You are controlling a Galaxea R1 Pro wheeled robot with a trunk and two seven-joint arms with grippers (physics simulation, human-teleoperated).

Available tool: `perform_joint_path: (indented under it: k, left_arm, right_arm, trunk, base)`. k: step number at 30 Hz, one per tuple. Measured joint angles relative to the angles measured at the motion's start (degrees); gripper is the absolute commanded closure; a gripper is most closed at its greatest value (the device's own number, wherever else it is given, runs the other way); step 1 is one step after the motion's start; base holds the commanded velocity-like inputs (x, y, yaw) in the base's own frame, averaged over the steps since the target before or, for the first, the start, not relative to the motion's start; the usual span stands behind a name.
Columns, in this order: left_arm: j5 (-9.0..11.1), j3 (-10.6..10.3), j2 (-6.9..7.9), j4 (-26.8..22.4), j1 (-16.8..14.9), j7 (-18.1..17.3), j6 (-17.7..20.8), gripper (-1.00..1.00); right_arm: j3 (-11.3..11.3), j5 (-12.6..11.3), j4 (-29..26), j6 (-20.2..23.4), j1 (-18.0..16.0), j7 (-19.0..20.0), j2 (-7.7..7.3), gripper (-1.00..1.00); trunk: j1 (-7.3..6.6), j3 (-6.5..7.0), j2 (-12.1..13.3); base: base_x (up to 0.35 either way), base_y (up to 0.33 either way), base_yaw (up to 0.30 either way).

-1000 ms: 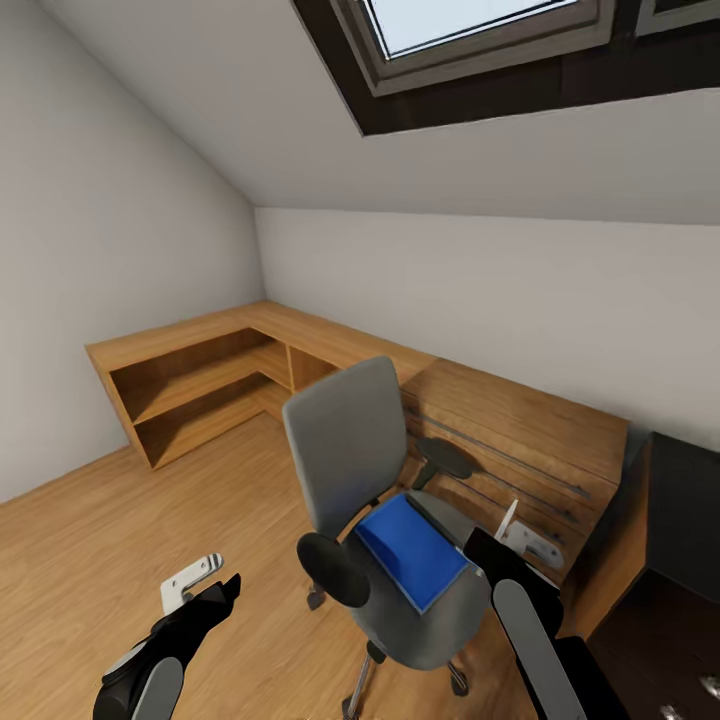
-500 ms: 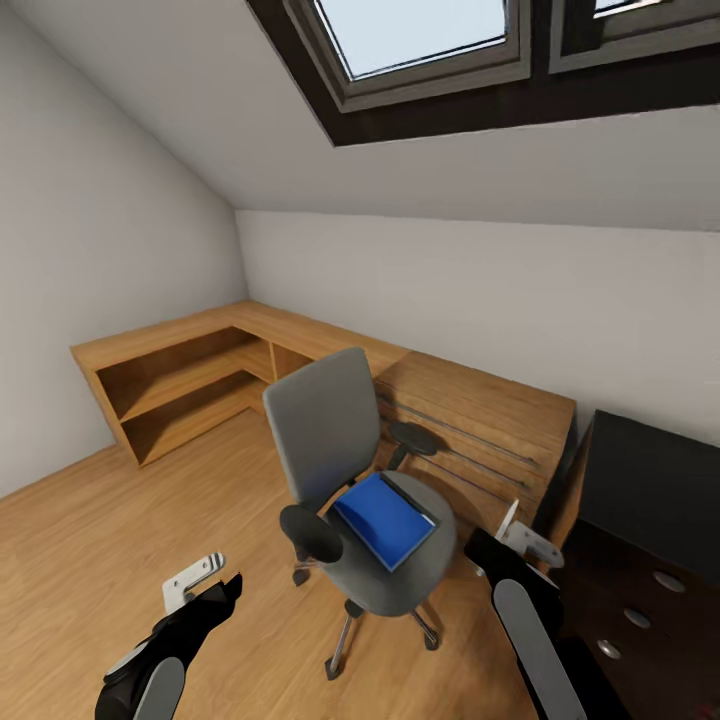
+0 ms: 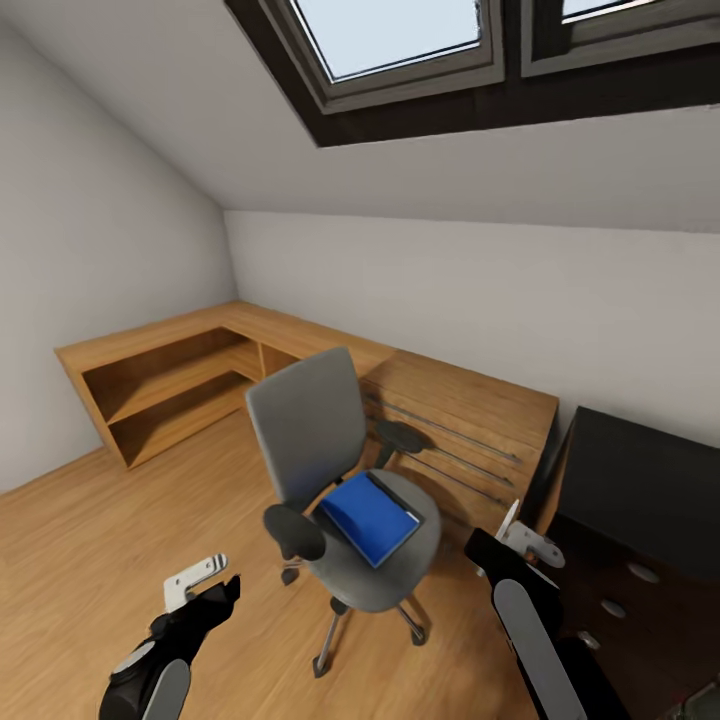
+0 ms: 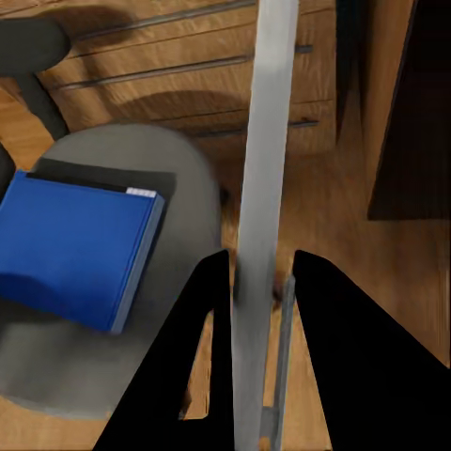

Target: In the bedroom, organize the workspace by keeping the computer under the desk, ensuring the monitor is on the desk, placing the keyboard on the desk next to the monitor, placing the mouse on the desk next to the keyboard, moving the folder from the swivel chair onto the desk next to the mouse, stacking the notebook on top of the folder with the pen on top of the notebook, and positioning the swivel chair next to the desk.

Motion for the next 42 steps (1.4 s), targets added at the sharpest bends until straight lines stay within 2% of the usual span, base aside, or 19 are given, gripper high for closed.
perform_joint_path:
  k: [1,4,8,11,15,24,30,33,34,36,38,42]
  left_arm:
    - [-0.9,-0.3,-0.03,0.0,0.0,-0.1,0.0,-1.0]
    - [-1.7,-0.7,-0.05,0.1,0.0,-0.1,0.0,-1.0]
    - [-1.9,-1.2,-0.08,0.2,0.0,-0.1,-0.1,-1.0]
    - [-2.0,-3.2,-0.01,0.2,0.1,0.0,-0.2,-1.0]
    - [-2.0,-4.2,0.03,0.3,0.1,0.0,-0.2,-1.0]
    - [-2.1,-4.4,0.04,0.3,0.7,0.0,-0.2,-1.0]
    - [-2.7,-4.5,0.04,0.3,0.8,0.0,-0.2,-1.0]
    - [-4.7,-5.3,-0.1,0.3,1.1,0.0,-0.6,-1.0]
    - [-5.2,-6.9,-0.04,0.3,1.4,0.1,-0.7,-1.0]
    - [-5.5,-7.6,0.0,0.3,1.5,0.1,-0.8,-1.0]
    - [-5.8,-8.4,0.0,0.1,1.7,0.1,-0.9,-1.0]
    - [-5.8,-8.5,-0.01,0.0,1.8,0.1,-0.9,-1.0]
  right_arm:
    - [0.0,0.0,0.0,0.0,0.0,0.0,0.0,1.0]
    - [-0.1,0.0,0.0,0.0,0.0,0.0,-0.01,1.0]
    - [-0.1,0.0,0.0,0.0,0.0,0.0,-0.01,1.0]
    - [-0.1,0.0,0.0,0.0,0.0,0.0,0.0,1.0]
    - [0.0,0.0,0.0,0.0,0.0,0.0,0.0,1.0]
    - [-0.1,0.1,0.1,0.0,0.0,0.1,-0.03,1.0]
    - [-0.2,0.1,0.1,0.0,0.0,0.2,-0.73,1.0]
    - [-2.3,0.0,0.2,0.2,0.0,0.3,-1.31,1.0]
    - [-4.3,-0.1,0.4,0.2,0.0,0.4,-1.41,1.0]
    - [-5.5,-0.1,0.5,0.2,0.0,0.5,-1.45,1.0]
    - [-7.8,-0.1,1.3,0.3,0.0,0.8,-1.54,1.0]
    - [-8.9,-0.2,2.0,0.3,0.0,1.2,-1.55,1.0]
  trunk:
    - [0.0,0.0,0.0]
    - [-0.01,0.0,0.0]
    - [-0.01,0.0,0.0]
    - [-0.01,0.0,0.0]
    - [-0.01,0.0,0.0]
    - [-0.02,0.0,0.0]
    - [-0.02,0.0,0.0]
    - [-0.02,0.0,0.0]
    - [-0.02,-0.01,0.0]
    - [-0.02,-0.01,0.0]
    - [-0.02,-0.01,0.0]
    - [-0.03,-0.01,0.0]
  base:
    - [0.12,-0.318,-0.221]
    - [0.135,-0.322,-0.216]
    - [0.158,-0.316,-0.199]
    - [0.19,-0.297,-0.091]
    - [0.223,-0.268,-0.02]
    - [0.245,-0.245,-0.001]
    - [0.248,-0.242,0.0]
    - [0.248,-0.242,0.0]
    - [0.25,-0.239,0.0]
    - [0.277,-0.178,0.0]
    - [0.308,-0.057,0.0]
    - [0.321,-0.015,0.0]
